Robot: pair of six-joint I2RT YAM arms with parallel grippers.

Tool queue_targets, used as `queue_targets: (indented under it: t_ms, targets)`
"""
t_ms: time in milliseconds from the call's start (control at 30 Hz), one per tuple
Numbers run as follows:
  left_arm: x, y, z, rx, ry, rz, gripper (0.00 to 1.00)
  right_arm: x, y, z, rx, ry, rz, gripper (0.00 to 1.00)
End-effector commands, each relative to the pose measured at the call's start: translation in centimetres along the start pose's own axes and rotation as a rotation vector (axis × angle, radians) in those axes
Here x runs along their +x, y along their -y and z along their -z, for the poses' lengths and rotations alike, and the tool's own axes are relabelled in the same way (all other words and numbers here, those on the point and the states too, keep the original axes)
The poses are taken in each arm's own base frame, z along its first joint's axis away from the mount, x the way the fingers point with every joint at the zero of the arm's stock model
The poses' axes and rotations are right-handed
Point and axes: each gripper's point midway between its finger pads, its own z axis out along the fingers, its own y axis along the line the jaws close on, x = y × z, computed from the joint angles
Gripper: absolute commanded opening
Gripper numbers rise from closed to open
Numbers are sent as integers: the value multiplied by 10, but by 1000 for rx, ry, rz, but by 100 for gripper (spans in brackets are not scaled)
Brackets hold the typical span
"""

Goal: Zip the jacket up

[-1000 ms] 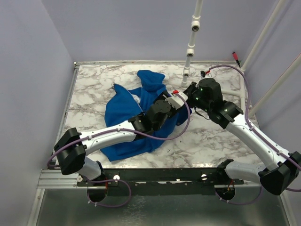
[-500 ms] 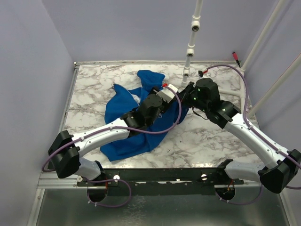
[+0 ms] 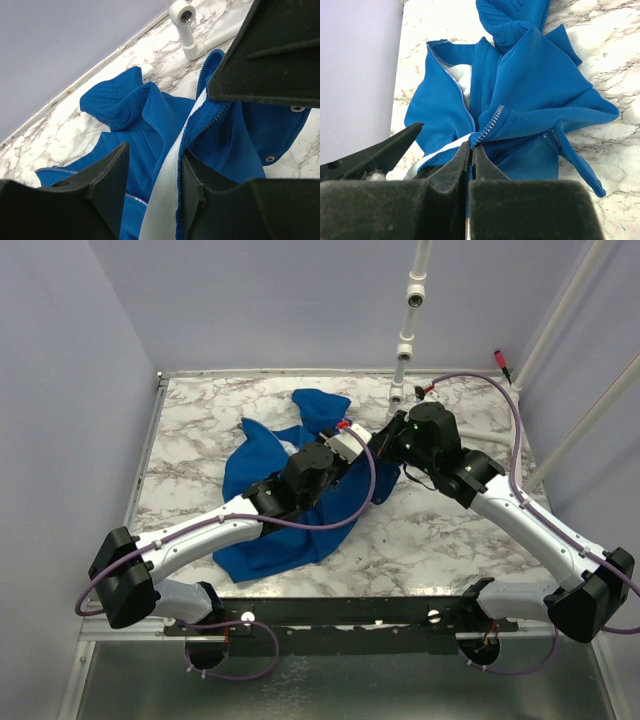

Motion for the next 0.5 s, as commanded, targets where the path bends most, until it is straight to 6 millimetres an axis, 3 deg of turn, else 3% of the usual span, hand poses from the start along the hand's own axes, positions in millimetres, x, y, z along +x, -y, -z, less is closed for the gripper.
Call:
queue_targets:
  t_ms: [0, 267, 467]
  targets:
    - [-4, -3, 6, 33, 5, -39, 42, -13, -6, -2, 5, 52, 33, 1]
    - [2, 2, 9, 70, -7, -43, 18, -13, -9, 3, -21, 65, 54, 1]
    - [-2, 14, 14, 213, -28, 118, 10, -14, -7, 2, -36, 96, 107, 1]
